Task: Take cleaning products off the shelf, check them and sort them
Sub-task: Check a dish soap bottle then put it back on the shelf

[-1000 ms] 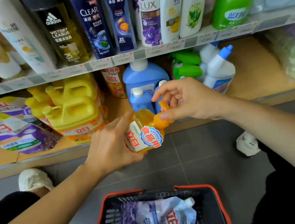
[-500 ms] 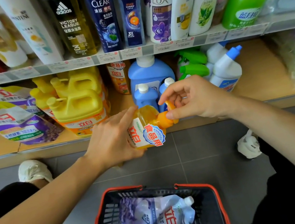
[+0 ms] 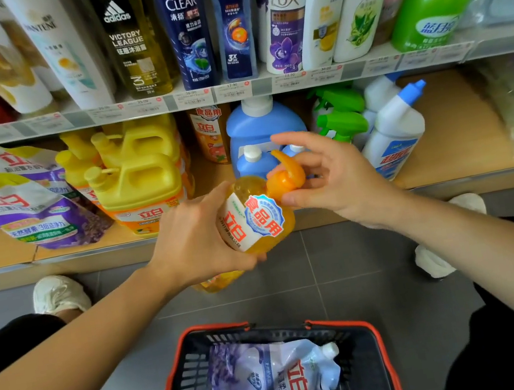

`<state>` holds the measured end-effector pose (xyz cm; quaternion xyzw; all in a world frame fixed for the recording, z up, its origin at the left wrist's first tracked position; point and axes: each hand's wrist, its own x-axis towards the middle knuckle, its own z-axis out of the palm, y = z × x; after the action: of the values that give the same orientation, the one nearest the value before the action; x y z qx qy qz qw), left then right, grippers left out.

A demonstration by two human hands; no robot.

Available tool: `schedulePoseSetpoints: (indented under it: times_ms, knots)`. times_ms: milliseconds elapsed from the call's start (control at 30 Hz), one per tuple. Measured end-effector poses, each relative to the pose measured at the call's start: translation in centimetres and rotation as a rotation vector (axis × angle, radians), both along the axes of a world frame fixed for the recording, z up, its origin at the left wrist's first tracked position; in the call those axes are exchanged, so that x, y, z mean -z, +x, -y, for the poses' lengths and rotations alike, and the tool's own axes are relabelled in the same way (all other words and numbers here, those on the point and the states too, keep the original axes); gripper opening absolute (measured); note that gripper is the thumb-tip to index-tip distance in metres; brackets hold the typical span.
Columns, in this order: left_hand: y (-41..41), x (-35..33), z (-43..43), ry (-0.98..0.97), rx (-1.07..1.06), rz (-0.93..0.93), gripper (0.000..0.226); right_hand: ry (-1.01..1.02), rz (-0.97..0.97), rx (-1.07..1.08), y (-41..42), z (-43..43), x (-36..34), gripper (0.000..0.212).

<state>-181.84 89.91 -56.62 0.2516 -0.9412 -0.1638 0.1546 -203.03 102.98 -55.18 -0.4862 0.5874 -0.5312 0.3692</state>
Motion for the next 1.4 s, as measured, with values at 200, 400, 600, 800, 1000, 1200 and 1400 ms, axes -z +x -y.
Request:
schedulePoseSetpoints:
  times_ms: [200,400,600,800,1000,1200,1400]
  knots:
    - [0.1,-0.6,0.1,0.673,0.153,-0.133,0.073,0.013,0.457,-0.028,1.5,0.6,-0.2,0.037]
    - [-0.1,-1.0,-0.8,1.103,0.344,-0.203,0.045,0.079,0.53,-0.214,1.4,0.6,-1.3,0.046]
    - [-0.9,-0.5,-2.2,1.146,0.192,-0.301,0.05,0.032,0.505,0.127,2.7,0.6,-1.1,0.032]
    - [-1.4,-0.3,-2.8,1.11,0.146,-0.292,0.048,0.007,0.438,0.32,3.7,0.5,-0.7,0.023]
    - [-1.2,-0.7,-2.0,1.227,0.234,-0.275,0.044,0.132,0.589,0.06,1.8,0.4,-1.1,0.025]
    - [-1.1,-0.5,-1.8,1.255,0.239,-0.29,0.044,0.148,0.645,-0.008,1.8,0.5,-0.8,0.042]
    - [-1.4,0.4,-2.0,1.186,0.089,-0.333,0.048,0.051,0.315,0.357,1.8,0.9,-0.3,0.031]
